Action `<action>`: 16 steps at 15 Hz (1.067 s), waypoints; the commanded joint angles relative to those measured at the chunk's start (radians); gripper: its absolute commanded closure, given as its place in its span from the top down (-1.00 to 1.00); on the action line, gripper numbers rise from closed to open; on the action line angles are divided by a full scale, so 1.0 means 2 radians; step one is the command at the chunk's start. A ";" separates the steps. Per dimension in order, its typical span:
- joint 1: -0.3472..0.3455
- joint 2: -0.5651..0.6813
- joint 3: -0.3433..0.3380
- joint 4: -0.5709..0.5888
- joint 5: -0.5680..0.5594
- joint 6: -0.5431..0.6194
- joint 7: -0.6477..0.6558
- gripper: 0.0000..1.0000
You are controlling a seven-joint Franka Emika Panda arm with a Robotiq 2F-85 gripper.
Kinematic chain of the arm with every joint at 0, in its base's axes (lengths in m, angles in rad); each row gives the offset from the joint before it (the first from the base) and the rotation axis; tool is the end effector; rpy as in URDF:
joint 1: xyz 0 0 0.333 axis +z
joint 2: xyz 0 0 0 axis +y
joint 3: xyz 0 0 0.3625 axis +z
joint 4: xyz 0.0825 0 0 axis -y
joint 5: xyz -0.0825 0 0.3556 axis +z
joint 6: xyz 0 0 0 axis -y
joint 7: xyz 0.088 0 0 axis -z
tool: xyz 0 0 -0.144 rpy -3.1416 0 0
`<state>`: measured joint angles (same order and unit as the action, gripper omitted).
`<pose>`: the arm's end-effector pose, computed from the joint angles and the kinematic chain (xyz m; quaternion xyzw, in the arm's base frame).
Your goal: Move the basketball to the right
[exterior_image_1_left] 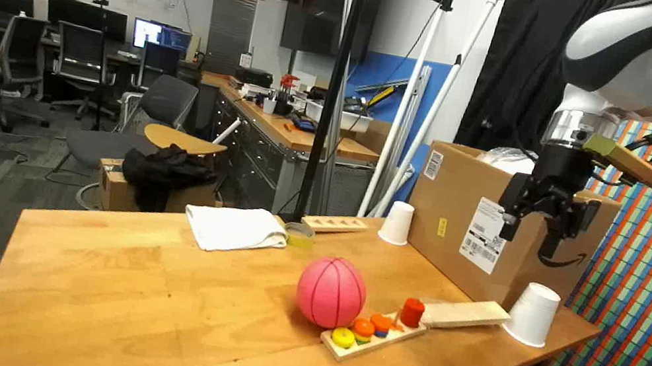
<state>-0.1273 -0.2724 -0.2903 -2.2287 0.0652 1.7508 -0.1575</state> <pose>0.3668 -0.1621 0.4842 -0.9833 0.1287 0.0845 0.0969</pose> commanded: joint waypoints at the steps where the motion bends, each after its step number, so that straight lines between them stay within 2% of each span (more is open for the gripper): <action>1: -0.012 0.001 0.011 0.002 0.003 -0.001 -0.003 1.00; 12: -0.012 0.001 0.011 0.006 0.003 -0.001 -0.003 1.00; 16: -0.003 -0.018 0.032 -0.015 0.014 0.015 0.023 1.00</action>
<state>-0.1309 -0.2713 -0.2715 -2.2291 0.0657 1.7519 -0.1559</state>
